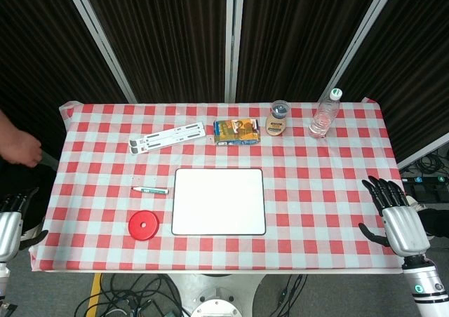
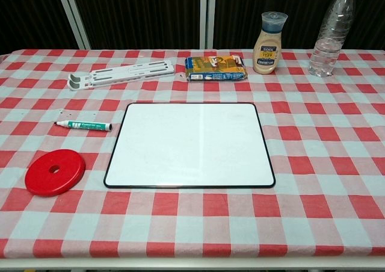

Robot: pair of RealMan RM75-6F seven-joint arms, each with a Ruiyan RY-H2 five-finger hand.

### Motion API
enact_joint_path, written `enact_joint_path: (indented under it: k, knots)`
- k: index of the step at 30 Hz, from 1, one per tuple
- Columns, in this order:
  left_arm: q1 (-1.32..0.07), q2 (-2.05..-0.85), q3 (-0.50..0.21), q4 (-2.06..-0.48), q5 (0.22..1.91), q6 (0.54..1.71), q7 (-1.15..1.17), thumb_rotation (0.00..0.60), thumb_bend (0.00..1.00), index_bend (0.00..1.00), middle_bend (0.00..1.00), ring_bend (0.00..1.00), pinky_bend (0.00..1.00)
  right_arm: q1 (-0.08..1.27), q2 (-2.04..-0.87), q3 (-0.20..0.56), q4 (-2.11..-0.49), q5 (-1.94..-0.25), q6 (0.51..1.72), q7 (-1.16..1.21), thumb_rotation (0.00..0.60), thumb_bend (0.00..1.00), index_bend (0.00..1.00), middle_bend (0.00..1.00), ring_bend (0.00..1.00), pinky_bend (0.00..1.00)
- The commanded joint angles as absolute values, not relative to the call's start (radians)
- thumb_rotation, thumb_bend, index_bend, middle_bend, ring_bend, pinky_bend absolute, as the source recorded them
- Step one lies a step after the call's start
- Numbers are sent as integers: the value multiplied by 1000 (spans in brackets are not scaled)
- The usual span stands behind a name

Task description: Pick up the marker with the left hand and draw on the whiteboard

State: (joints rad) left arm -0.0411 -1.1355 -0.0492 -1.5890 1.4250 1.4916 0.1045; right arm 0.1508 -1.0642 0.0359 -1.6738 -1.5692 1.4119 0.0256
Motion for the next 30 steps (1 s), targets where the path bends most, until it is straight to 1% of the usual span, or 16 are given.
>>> enact_joint_path:
  k: [1, 11, 16, 19, 21, 22, 26, 27, 28, 30]
  knots:
    - [-41, -1137, -49, -1589, 1421, 1488, 105, 600, 118, 156, 183, 179, 162, 155, -1064, 38, -1676, -1568, 1408, 21, 600, 166, 0, 29, 0, 0]
    - [-46, -1137, -53, -1601, 1416, 1484, 121, 600, 118, 155, 183, 179, 162, 158, -1066, 39, -1671, -1566, 1406, 28, 600, 166, 0, 29, 0, 0]
    - [-112, -1123, -100, -1621, 1429, 1449, 155, 600, 117, 158, 183, 179, 167, 163, -1063, 42, -1662, -1570, 1405, 36, 600, 166, 0, 29, 0, 0]
    - [-191, -1114, -145, -1635, 1423, 1376, 181, 600, 115, 217, 183, 205, 203, 171, -1057, 48, -1659, -1571, 1403, 41, 600, 167, 0, 29, 0, 0]
    - [-260, -1120, -180, -1638, 1411, 1310, 206, 600, 114, 261, 192, 256, 276, 176, -1051, 54, -1658, -1572, 1402, 41, 600, 167, 0, 29, 0, 0]
    - [-290, -1132, -195, -1634, 1407, 1284, 215, 600, 115, 280, 215, 299, 349, 177, -1048, 55, -1658, -1572, 1403, 40, 600, 167, 0, 29, 0, 0]
    - [-421, -1183, -229, -1621, 1386, 1141, 262, 600, 127, 333, 321, 485, 698, 180, -1035, 60, -1660, -1570, 1405, 39, 600, 166, 0, 29, 0, 0]
    - [-458, -1203, -233, -1615, 1373, 1097, 291, 600, 134, 347, 339, 521, 740, 180, -1032, 61, -1660, -1567, 1404, 39, 600, 167, 0, 29, 0, 0]
    - [-484, -1221, -236, -1610, 1359, 1067, 314, 600, 145, 370, 364, 580, 788, 180, -1031, 61, -1659, -1564, 1403, 40, 600, 167, 0, 29, 0, 0]
    - [-532, -1263, -239, -1598, 1321, 1007, 357, 600, 156, 390, 386, 632, 821, 179, -1029, 62, -1657, -1558, 1400, 43, 600, 167, 0, 29, 0, 0]
